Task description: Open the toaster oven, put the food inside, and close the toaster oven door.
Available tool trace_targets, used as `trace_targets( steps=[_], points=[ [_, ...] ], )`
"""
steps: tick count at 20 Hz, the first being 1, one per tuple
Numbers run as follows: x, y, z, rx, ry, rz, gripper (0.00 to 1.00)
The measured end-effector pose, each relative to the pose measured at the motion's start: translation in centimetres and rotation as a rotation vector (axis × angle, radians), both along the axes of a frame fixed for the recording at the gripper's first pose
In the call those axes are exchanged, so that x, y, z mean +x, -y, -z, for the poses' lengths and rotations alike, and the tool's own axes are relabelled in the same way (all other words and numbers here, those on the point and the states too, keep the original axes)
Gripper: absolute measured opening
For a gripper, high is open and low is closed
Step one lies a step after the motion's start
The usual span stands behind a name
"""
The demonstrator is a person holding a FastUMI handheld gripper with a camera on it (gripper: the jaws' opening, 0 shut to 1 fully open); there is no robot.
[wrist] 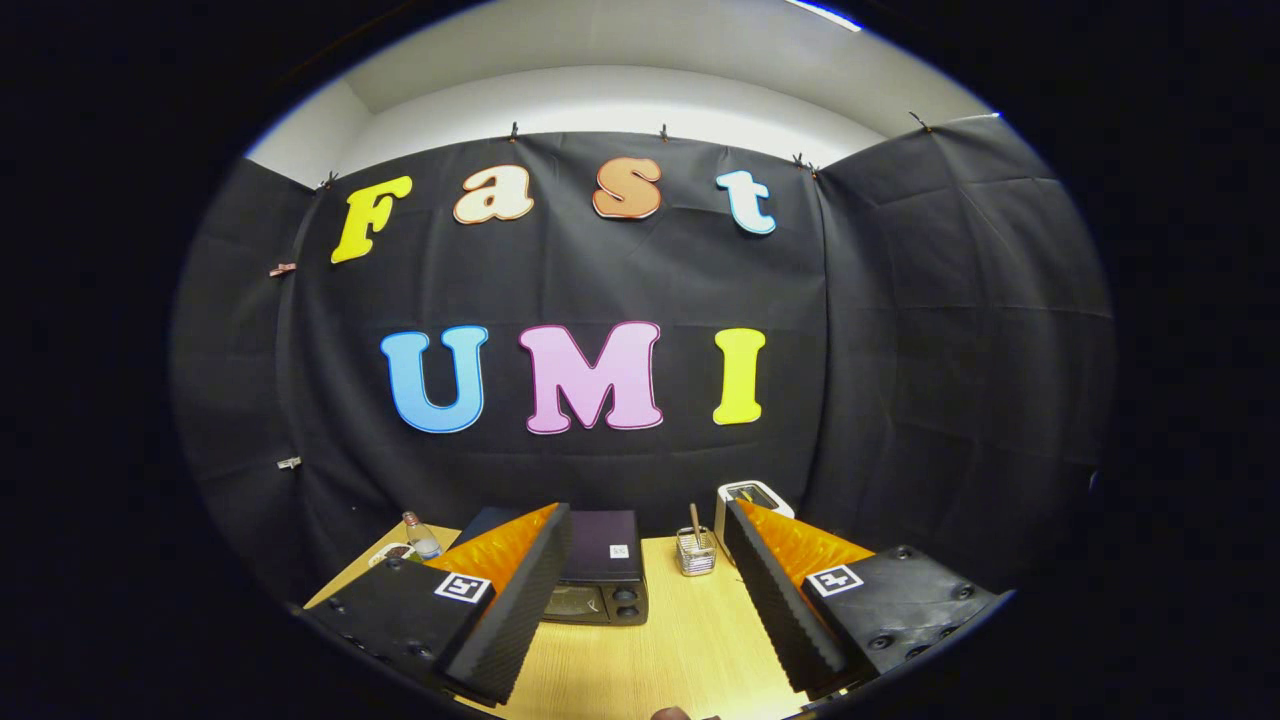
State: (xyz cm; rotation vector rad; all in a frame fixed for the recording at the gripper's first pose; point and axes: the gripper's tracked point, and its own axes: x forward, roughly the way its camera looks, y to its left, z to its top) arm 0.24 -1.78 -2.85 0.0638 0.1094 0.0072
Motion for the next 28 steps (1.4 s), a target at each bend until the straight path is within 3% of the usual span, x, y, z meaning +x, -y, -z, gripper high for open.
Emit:
trace_targets(
  steps=[28],
  points=[
    [0.6, 2.3, -1.0, -0.041, 0.033, -0.047, 0.98]
  ],
)
